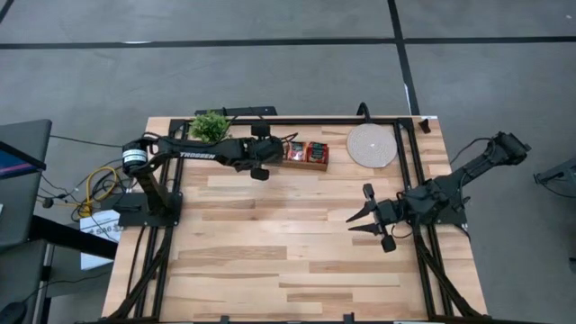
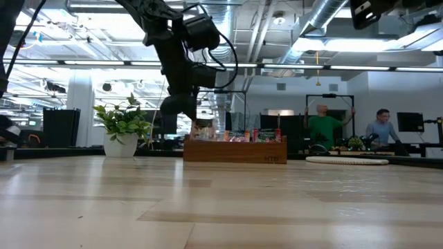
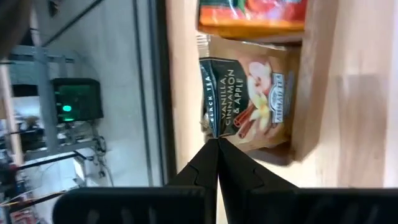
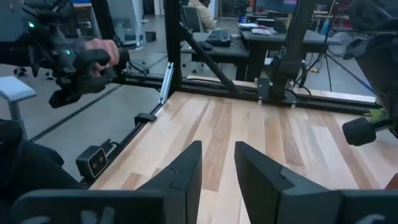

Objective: Pick & Place Tea
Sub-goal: Put the brown tea bag into the left section of the wooden organizer

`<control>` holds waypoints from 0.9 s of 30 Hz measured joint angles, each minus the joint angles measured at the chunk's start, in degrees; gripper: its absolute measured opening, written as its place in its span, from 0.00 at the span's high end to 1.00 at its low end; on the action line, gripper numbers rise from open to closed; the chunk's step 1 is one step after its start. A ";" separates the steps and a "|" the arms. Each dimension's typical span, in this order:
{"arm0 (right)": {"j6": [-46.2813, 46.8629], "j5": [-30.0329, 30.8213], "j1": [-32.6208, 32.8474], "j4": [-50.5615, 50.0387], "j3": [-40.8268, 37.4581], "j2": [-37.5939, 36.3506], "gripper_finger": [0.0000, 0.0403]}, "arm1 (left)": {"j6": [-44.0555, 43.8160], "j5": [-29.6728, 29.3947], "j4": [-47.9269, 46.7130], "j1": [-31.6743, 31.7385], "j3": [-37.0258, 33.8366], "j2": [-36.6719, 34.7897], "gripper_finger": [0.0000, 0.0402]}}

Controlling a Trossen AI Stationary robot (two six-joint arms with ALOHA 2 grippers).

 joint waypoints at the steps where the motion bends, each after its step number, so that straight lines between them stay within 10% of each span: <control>1: -0.01 -0.01 -0.01 -0.01 0.00 0.05 0.78 | 0.06 0.84 -0.12 0.31 -0.02 0.28 1.00; 27: 1.55 0.05 0.05 1.82 -0.09 2.43 0.78 | -0.24 4.54 2.27 3.06 -0.04 3.03 0.96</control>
